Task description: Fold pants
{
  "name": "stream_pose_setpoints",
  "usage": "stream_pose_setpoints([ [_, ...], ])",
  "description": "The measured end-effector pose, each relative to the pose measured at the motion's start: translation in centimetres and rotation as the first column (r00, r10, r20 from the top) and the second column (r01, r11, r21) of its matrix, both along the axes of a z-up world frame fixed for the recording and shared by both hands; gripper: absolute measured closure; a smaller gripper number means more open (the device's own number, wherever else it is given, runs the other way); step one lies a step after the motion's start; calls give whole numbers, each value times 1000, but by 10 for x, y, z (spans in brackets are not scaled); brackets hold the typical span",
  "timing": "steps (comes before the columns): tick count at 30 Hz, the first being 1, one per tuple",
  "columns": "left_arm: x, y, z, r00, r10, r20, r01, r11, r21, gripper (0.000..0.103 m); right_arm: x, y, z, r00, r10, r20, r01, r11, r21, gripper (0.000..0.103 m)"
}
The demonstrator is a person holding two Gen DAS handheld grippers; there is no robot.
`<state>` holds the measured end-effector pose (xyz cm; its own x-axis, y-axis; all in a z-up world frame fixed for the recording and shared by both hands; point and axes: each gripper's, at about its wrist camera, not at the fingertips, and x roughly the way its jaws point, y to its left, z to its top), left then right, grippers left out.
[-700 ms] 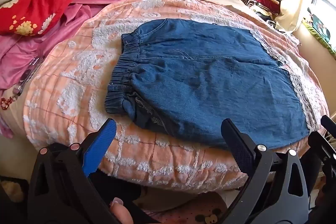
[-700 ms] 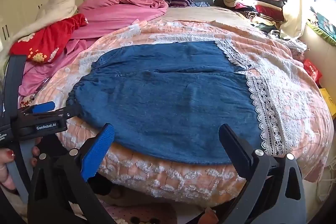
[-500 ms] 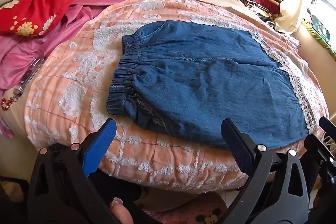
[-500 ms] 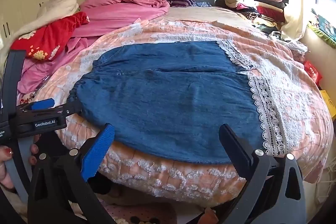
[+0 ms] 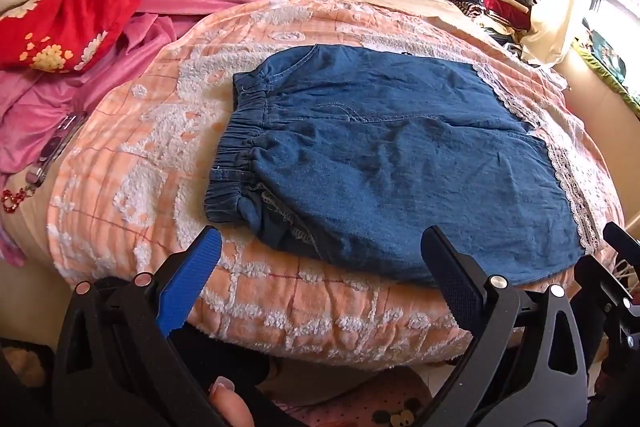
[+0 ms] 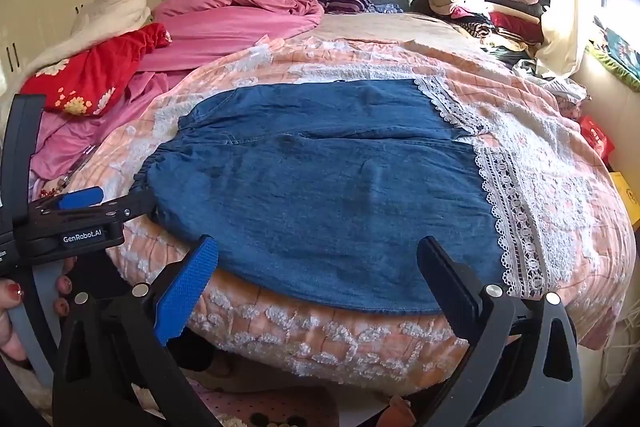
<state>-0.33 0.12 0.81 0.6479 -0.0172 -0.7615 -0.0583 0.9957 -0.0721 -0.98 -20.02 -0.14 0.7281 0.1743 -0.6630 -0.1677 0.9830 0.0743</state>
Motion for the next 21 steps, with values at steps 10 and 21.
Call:
stream_pose_setpoints([
  [10,-2,-2,0,1000,-8,-1,8,1000,3,9,0,2,1,1000,0,-3,0,1000,-1,4],
  [21,-1,-2,0,1000,-9,-1,9,1000,-3,9,0,2,-2,1000,1,-6,-1,1000,1,4],
])
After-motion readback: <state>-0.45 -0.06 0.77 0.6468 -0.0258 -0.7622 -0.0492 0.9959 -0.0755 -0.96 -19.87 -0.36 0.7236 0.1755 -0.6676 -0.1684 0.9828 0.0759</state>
